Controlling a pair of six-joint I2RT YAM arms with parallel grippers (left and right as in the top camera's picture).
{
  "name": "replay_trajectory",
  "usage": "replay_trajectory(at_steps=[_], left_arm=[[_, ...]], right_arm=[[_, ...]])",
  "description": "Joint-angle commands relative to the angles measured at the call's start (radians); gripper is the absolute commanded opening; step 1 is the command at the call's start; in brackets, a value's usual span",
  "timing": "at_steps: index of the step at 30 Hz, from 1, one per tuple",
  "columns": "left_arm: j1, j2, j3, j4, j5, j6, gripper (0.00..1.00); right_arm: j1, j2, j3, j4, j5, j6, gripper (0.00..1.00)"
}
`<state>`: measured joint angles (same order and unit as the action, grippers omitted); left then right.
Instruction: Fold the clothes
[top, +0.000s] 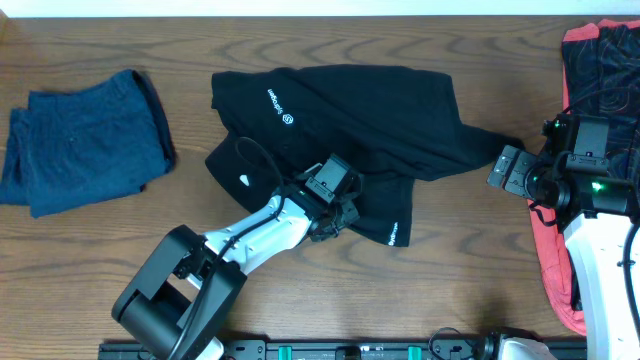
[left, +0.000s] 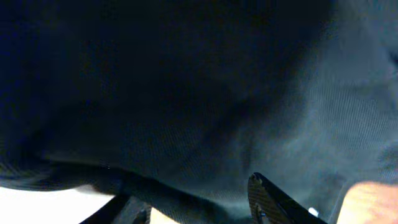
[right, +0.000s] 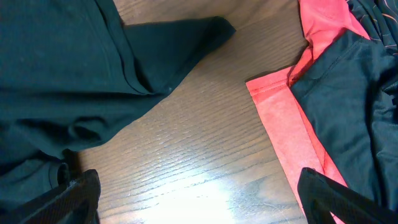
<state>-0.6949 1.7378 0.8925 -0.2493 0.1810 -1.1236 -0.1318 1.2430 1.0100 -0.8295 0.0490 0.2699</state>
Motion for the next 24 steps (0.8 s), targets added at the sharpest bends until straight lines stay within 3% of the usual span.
replay_trajectory(at_steps=[1,4,5,6,12,19,24], left_arm=[[0.006,0.056,-0.025,-0.010,-0.127,-0.019,0.39],[0.006,0.056,-0.025,-0.010,-0.126,-0.019,0.26],[0.006,0.056,-0.025,-0.011,-0.126,-0.018,0.12],[0.006,0.056,-0.025,-0.014,-0.126,-0.018,0.06],[0.015,0.040,-0.025,-0.081,-0.125,0.071,0.06],[0.116,-0.146,-0.025,-0.441,-0.104,0.215,0.06],[0.232,-0.311,-0.025,-0.640,-0.168,0.282,0.06]], right_arm=[[-0.005,-0.008,0.006,-0.002,0.007,-0.014,0.99],[-0.005,-0.008,0.006,-0.002,0.007,-0.014,0.99],[-0.005,-0.008,0.006,-0.002,0.007,-0.014,0.99],[-0.005,-0.008,0.006,-0.003,0.007,-0.013,0.99],[-0.005,-0.008,0.006,-0.017,0.007,-0.014,0.99],[-0.005,0.001,0.006,-0.051,0.006,-0.013,0.99],[-0.005,0.025,0.003,-0.057,-0.041,-0.013,0.98]])
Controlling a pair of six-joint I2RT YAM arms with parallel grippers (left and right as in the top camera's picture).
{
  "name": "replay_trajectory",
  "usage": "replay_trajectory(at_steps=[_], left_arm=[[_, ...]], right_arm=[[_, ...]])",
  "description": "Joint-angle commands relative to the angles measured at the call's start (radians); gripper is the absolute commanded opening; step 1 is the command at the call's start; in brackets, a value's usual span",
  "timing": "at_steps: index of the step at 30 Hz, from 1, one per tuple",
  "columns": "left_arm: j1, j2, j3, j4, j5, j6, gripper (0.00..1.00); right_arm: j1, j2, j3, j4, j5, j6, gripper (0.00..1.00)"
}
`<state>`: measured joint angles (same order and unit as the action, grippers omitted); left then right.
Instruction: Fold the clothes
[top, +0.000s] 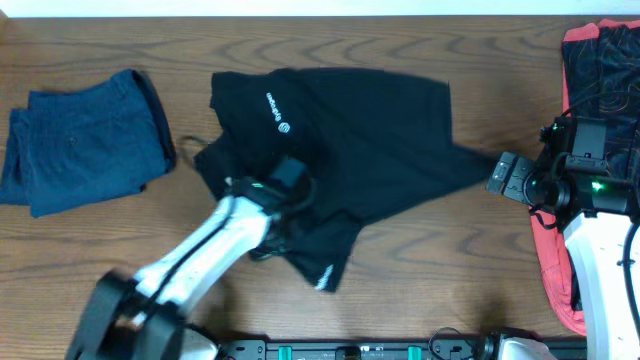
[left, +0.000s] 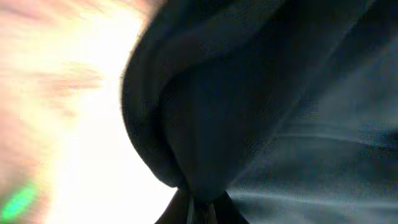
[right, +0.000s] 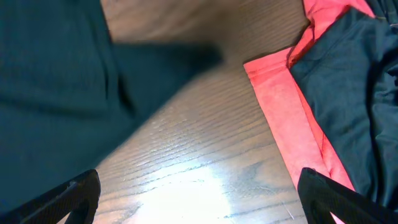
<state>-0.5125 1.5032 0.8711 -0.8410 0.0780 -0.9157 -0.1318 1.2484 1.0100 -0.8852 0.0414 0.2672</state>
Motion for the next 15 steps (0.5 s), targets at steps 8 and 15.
replay_trajectory(at_steps=[8,15], left_arm=[[0.156,-0.163,-0.003,-0.133,-0.195,0.074,0.06],[0.156,-0.156,-0.003,-0.119,-0.195,0.074,0.06]], right_arm=[[-0.004,0.130,0.002,-0.023,-0.131,-0.010,0.94],[0.023,0.259,-0.003,-0.077,-0.171,-0.010,0.96]])
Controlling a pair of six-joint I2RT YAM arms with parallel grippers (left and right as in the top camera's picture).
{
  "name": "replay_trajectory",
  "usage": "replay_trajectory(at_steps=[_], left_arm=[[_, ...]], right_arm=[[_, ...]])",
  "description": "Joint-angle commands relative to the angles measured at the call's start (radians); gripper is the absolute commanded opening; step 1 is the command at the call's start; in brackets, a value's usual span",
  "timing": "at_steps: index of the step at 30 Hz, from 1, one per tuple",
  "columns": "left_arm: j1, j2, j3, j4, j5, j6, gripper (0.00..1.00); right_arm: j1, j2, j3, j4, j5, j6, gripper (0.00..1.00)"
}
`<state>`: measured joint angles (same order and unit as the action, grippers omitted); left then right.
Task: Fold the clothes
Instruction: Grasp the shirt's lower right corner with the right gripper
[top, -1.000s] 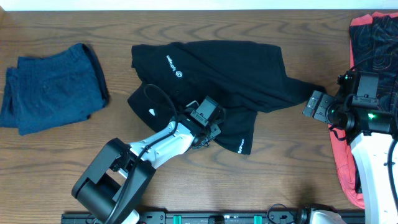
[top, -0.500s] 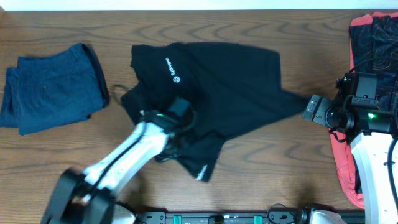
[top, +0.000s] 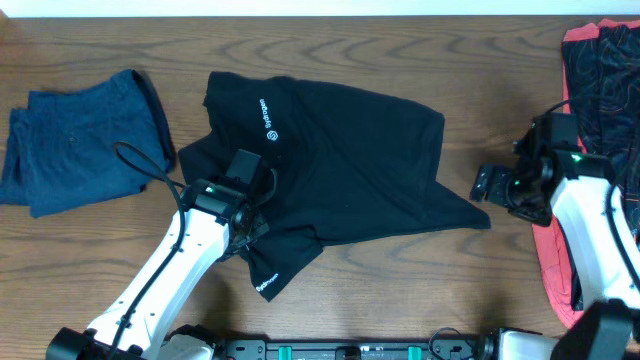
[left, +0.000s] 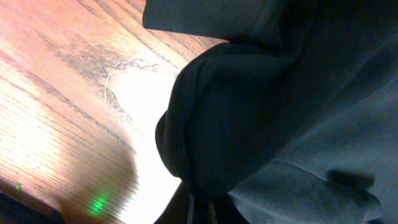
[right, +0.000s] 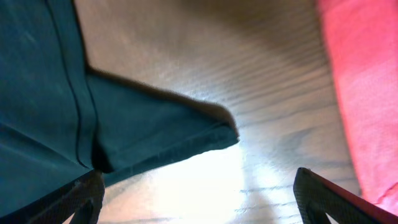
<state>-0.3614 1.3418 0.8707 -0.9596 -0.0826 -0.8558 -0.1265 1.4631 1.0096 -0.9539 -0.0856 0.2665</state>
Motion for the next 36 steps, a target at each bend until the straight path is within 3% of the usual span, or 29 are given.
replay_trajectory(at_steps=[1,6,14,19,25,32,34,36], left_arm=[[0.005,0.006,-0.003,-0.001,-0.035,0.014,0.06],[0.005,0.006,-0.003,0.001,-0.035,0.014,0.06],[0.005,0.006,-0.003,0.002,-0.035,0.014,0.06],[0.005,0.006,-0.003,-0.001,-0.035,0.014,0.06],[0.005,0.006,-0.003,0.000,-0.035,0.014,0.06],[0.005,0.006,-0.003,0.000,-0.035,0.014,0.06],[0.005,0.006,-0.003,0.000,-0.035,0.014,0.06],[0.005,0.006,-0.003,0.000,-0.035,0.014,0.06]], right_arm=[[0.023,0.062,-0.004,-0.006,-0.070,-0.010,0.96],[0.082,0.119,-0.004,0.113,-0.307,-0.256,0.91],[0.244,0.229,-0.004,0.371,-0.219,-0.227,0.88],[0.299,0.314,-0.004,0.446,-0.003,-0.070,0.88],[0.305,0.386,-0.004,0.559,-0.031,-0.040,0.82],[0.304,0.401,-0.004,0.599,-0.031,-0.019,0.47],[0.304,0.401,-0.004,0.600,-0.031,-0.019,0.31],[0.304,0.401,-0.004,0.602,-0.031,-0.019,0.07]])
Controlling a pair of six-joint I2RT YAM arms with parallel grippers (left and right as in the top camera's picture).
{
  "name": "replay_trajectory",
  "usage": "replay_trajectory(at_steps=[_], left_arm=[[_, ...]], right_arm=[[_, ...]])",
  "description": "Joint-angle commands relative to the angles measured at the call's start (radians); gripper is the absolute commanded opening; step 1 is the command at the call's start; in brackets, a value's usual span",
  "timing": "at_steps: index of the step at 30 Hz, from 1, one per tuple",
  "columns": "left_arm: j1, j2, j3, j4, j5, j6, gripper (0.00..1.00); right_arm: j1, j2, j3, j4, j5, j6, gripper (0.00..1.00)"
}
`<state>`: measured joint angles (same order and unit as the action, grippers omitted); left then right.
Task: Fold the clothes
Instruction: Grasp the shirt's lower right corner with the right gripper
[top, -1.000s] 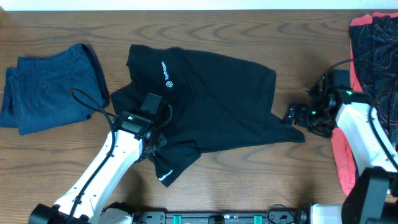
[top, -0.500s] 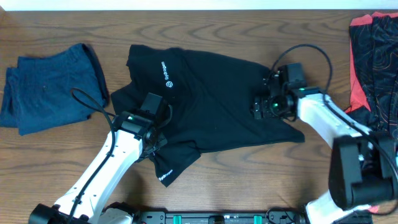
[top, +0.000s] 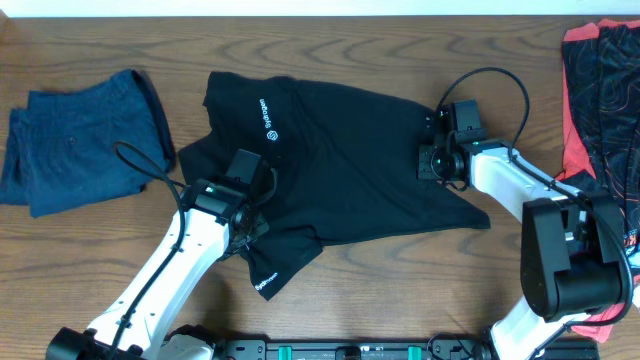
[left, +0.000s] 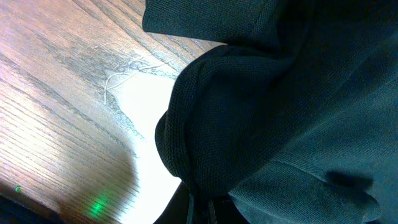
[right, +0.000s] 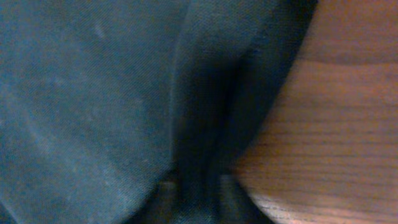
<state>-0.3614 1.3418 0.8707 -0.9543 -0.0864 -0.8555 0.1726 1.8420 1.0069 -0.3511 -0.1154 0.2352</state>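
A black shirt with a white logo lies spread across the middle of the table. My left gripper is shut on a bunched fold at the shirt's lower left; in the left wrist view the fold runs down between the fingertips of the left gripper. My right gripper sits at the shirt's right edge. In the right wrist view a dark fold of the shirt is pinched between the closed fingers of the right gripper, beside bare wood.
Folded blue shorts lie at the far left. A red and black garment pile lies along the right edge. The brown wooden table shows in front of the shirt. The right arm lies over the shirt's right sleeve area.
My right gripper was open beside the sleeve tip, right of the shirt. Now it is further left and back, shut on the shirt's right edge. The left gripper and shirt have not moved.
At first the shirt lay further right, my left gripper on its lower part and my right gripper open near the red pile. Then the left gripper held the shirt further left. Then the shirt lay leftward and spread. Now both grippers hold it.
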Motion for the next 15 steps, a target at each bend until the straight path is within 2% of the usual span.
replay_trajectory(at_steps=[1,5,9,15], left_arm=[[0.005,0.006,-0.003,-0.005,-0.031,0.014,0.06],[0.005,0.006,-0.003,-0.006,-0.031,0.014,0.06],[0.005,0.006,-0.003,-0.010,-0.031,0.018,0.06],[0.005,0.006,-0.003,-0.009,-0.050,0.040,0.06]], right_arm=[[0.005,0.023,-0.001,0.002,0.000,0.013,0.01],[-0.002,0.021,0.003,0.050,0.030,0.053,0.01],[-0.032,-0.003,0.032,0.106,0.148,0.069,0.01],[-0.126,-0.019,0.183,0.124,0.356,0.137,0.01]])
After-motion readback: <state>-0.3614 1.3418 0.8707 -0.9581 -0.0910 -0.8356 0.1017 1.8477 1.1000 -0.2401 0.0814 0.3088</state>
